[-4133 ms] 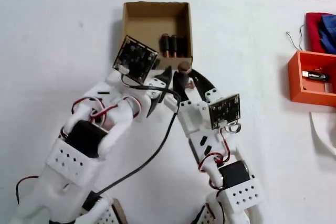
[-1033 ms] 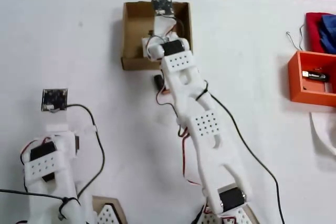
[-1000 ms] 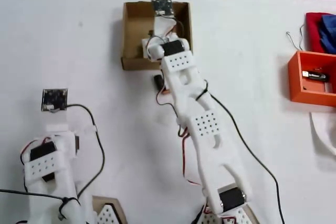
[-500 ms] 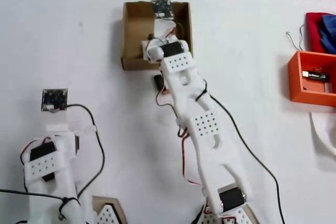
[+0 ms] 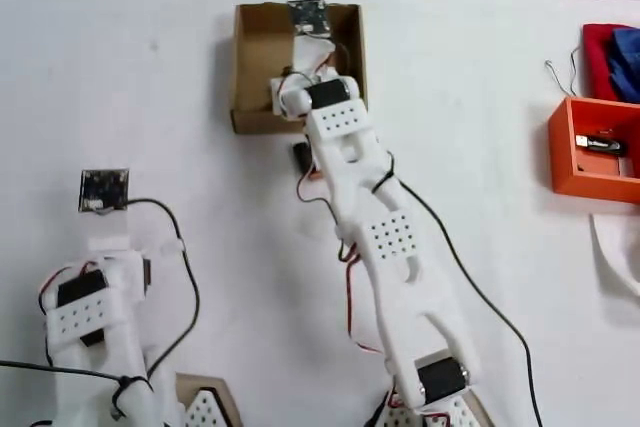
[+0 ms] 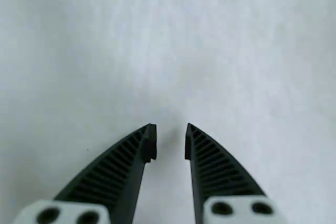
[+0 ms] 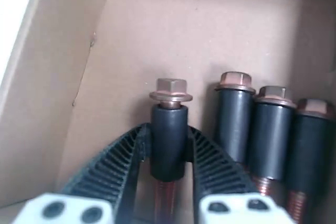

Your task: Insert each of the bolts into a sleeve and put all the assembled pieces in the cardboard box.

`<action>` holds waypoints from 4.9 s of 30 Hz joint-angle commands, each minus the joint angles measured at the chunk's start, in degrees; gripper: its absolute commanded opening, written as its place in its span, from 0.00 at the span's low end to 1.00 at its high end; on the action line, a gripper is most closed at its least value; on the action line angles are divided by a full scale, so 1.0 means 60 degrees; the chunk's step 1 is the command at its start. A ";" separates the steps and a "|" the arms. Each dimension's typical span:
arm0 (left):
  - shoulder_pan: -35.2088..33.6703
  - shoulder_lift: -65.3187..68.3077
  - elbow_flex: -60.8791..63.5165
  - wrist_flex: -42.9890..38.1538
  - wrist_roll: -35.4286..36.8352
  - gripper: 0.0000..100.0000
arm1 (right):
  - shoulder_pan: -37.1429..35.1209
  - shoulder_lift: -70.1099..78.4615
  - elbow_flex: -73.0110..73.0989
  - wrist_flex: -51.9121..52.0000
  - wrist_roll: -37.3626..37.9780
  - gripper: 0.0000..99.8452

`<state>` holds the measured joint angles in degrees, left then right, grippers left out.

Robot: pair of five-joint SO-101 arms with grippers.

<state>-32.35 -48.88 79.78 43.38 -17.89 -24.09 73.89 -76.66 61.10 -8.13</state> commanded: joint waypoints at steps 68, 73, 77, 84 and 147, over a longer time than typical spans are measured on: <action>-0.0059 -0.0103 -0.0007 -0.0205 -0.0073 0.11 | -0.0842 -1.0117 1.2410 0.0857 0.2842 0.14; -0.0059 -0.0103 -0.0007 -0.0205 -0.0073 0.11 | -0.0842 -0.8886 1.2396 0.0125 0.2828 0.14; -0.0059 -0.0103 -0.0007 -0.0205 -0.0073 0.11 | -0.0842 -0.8300 1.2396 -0.0388 0.2828 0.14; -0.0059 -0.0103 -0.0007 -0.0205 -0.0073 0.11 | -0.0813 -0.8095 1.2396 -0.1121 0.2857 0.13; 0.3150 0.0015 -0.4051 0.3341 -0.0132 0.12 | 0.3260 -2.2103 2.0835 -0.1355 0.2359 0.02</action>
<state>-23.38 -48.88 65.98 55.96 -17.80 -12.22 -46.73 45.80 54.51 5.41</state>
